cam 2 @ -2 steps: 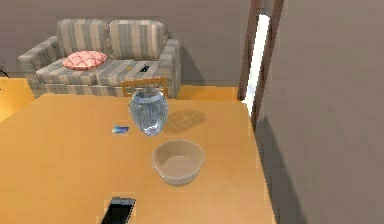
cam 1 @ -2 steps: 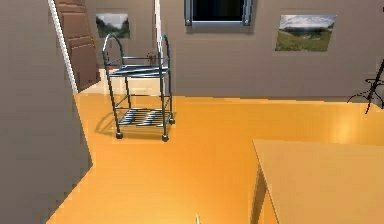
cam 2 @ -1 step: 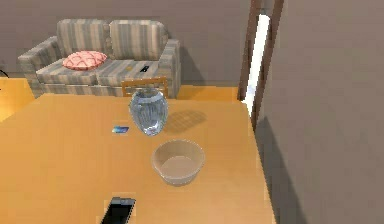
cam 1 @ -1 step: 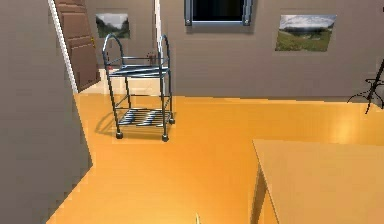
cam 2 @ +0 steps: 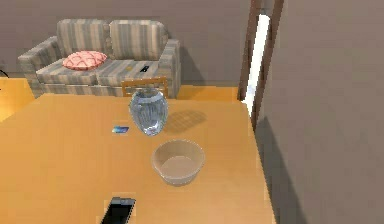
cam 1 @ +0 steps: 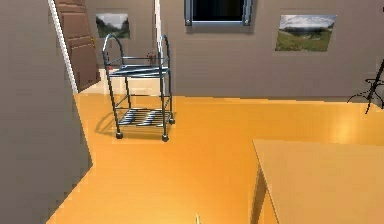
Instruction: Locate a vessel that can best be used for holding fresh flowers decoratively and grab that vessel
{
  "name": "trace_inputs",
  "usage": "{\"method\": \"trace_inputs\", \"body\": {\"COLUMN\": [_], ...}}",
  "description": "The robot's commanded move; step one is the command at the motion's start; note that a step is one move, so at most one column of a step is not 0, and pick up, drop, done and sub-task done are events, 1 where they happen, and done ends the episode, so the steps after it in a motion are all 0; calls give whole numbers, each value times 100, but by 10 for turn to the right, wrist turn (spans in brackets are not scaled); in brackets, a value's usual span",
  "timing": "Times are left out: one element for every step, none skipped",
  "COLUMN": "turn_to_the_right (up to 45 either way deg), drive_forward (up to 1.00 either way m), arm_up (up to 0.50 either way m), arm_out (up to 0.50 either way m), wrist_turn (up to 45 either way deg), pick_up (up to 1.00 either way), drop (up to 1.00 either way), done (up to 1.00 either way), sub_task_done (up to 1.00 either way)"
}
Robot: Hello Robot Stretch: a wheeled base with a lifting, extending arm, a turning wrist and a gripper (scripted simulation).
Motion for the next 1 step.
{"method": "trace_inputs", "body": {"turn_to_the_right": [0], "drive_forward": [0], "arm_up": [38], "arm_out": [0], "wrist_turn": [0], "pick_up": [0], "drop": [0], "done": [0], "sub_task_done": [0]}}
